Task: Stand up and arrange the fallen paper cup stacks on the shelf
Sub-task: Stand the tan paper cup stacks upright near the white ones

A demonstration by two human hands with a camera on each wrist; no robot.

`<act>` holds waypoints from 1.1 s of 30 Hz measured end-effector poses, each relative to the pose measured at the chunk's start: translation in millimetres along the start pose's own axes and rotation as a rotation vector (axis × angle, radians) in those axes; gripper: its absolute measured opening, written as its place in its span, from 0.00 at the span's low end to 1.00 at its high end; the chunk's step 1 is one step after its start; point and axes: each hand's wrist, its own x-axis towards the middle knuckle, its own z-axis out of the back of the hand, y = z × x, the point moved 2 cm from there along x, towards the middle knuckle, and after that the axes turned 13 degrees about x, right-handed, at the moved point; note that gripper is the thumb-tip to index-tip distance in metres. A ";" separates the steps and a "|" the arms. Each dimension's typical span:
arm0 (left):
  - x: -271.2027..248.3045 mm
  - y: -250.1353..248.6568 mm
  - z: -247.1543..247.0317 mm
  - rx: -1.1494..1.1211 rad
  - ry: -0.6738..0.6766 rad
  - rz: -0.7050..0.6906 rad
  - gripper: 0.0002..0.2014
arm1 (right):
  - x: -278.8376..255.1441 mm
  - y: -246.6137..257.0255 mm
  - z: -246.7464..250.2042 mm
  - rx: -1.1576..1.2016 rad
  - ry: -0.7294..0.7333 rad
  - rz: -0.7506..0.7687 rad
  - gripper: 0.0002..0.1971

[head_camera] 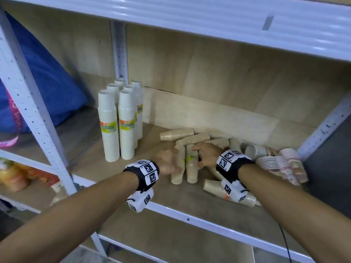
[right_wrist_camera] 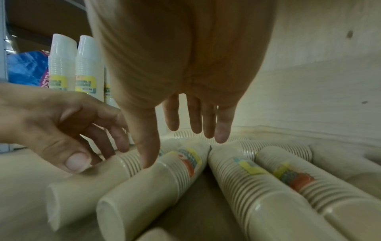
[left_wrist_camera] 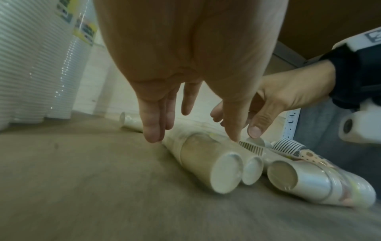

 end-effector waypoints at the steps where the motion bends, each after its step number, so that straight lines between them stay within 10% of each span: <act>1: -0.8 0.1 -3.5 -0.008 0.003 0.007 0.44 | -0.5 -0.7 -3.3 -0.018 0.014 0.004 0.41; 11: -8.1 -6.6 -23.5 -0.139 0.016 0.040 0.50 | -4.5 -2.9 -27.6 -0.098 0.088 0.029 0.40; 25: -3.9 20.2 -6.9 -0.004 0.035 0.088 0.27 | 10.2 11.3 -41.1 -0.079 0.047 0.121 0.35; 33: -8.9 49.7 -12.4 0.000 -0.051 0.038 0.39 | 19.8 30.9 -52.6 -0.158 0.075 0.167 0.32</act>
